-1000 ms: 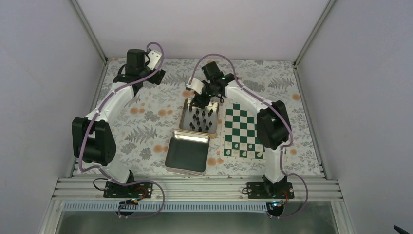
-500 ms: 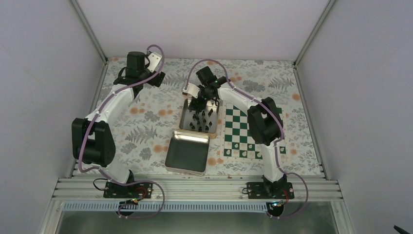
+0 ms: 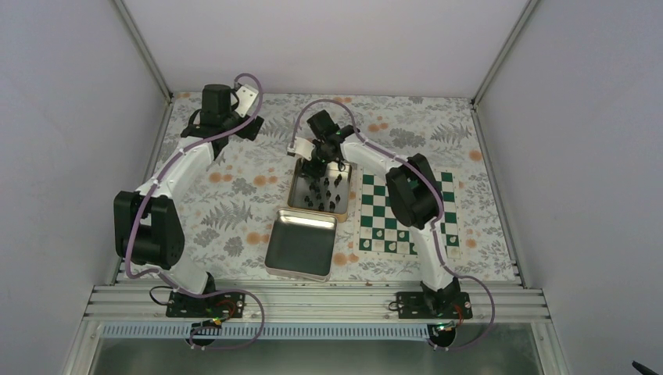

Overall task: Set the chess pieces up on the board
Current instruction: Pick up the chess piece from the storage box.

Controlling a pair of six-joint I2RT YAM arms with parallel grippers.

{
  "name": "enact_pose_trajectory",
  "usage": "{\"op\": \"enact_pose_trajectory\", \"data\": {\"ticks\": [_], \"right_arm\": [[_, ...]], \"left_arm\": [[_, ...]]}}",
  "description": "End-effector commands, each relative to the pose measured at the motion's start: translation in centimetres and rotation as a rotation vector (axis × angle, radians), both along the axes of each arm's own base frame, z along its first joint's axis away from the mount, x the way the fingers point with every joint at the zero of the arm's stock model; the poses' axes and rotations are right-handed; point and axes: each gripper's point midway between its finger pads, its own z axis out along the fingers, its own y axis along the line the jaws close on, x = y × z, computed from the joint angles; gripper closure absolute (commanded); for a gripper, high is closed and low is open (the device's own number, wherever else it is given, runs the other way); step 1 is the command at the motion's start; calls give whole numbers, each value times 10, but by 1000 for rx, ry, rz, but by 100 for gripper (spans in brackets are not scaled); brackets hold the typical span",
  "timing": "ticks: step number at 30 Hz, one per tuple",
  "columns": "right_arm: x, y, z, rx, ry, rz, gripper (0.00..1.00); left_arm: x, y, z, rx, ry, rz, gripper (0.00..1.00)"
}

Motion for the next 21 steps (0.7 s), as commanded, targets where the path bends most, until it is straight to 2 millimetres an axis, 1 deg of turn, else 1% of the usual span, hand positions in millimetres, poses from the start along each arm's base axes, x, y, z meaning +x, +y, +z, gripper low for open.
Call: {"op": "enact_pose_trajectory", "data": {"ticks": [1,4,7,12,15,19,21], "right_arm": [[8,7,0,-10,-35,1,41],[9,7,-5,-21,-34,-1,42],[10,8,-10,-30,-32,3,46],[12,9,-19,-53,-28,-3,48],[13,9,-19,-54,-31,-1,51],[11,9,-24,-65,-23,2,60],[10,7,-27,-77,-19,2,61]], "left_arm": [[0,3,11,-2,-43,3,0],[0,2,9,-7,-39,-5,0],[-1,0,7,-11,-32,-15,0],[-1,0,3,-9,-24,-18,0],[-1,-2,1,-11,-21,-27,0],[-2,-3,-1,-15,-13,-37,0],[-2,-4,-1,-18,-13,-41,0]]}}
